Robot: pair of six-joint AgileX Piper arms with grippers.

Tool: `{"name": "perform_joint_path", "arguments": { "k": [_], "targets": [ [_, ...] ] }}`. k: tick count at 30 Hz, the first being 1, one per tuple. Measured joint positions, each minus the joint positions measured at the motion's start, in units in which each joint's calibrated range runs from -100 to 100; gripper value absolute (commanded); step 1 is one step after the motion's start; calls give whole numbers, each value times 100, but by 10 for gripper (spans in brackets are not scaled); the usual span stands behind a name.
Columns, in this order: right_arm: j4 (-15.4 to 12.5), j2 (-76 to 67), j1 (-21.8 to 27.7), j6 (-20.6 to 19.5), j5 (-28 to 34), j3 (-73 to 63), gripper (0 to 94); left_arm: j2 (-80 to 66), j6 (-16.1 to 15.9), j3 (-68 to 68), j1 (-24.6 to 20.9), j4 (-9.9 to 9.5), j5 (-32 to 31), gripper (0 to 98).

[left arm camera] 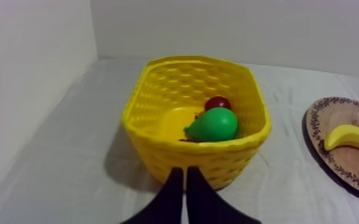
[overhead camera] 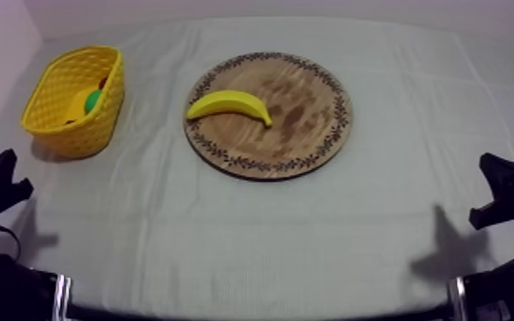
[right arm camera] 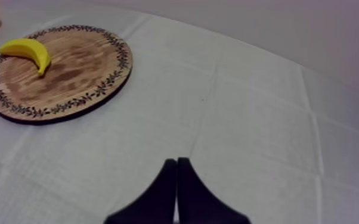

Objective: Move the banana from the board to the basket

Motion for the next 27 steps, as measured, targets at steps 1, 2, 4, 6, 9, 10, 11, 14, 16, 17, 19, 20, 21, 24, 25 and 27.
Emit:
{"name": "perform_joint_path", "arguments": {
  "k": [1,2,4,6,9,10,11,14,16,17,19,20,21,24,25,27],
  "targets": [
    [0,0,0,0,0,0,3,-11,0,0,0,0,0,0],
    [0,0,0,0,0,0,3,-13,-28,-38,18,25,69,0],
    [0,0,0,0,0,0,3,-13,-110,-138,43,29,216,0],
    [0,0,0,0,-8,0,3,-13,-179,-121,38,29,550,0],
    [0,0,0,0,-8,0,3,-13,-192,-130,38,29,570,0],
    [0,0,0,0,-8,0,3,-13,-192,-130,38,29,586,0],
    [0,0,0,0,-8,0,3,-13,-192,-130,38,29,569,0],
    [0,0,0,0,-8,0,3,-13,-196,-130,33,29,569,0],
    [0,0,0,0,-8,0,3,-13,-200,-130,24,29,569,0],
    [0,0,0,0,-8,0,3,-13,-208,-139,25,25,569,0],
    [0,0,0,0,-8,0,3,-13,-213,-181,25,11,574,0],
    [0,0,0,0,-8,0,3,-7,-216,-196,25,5,574,0],
    [0,0,0,0,-8,0,3,1,-208,-212,25,-16,595,0],
    [0,0,0,0,-8,0,3,103,-102,-298,85,-163,621,0],
    [0,0,0,0,-8,0,3,153,-66,-361,96,-188,614,0],
    [0,0,0,0,-8,0,3,311,0,-546,136,-232,614,0]
  ]
}}
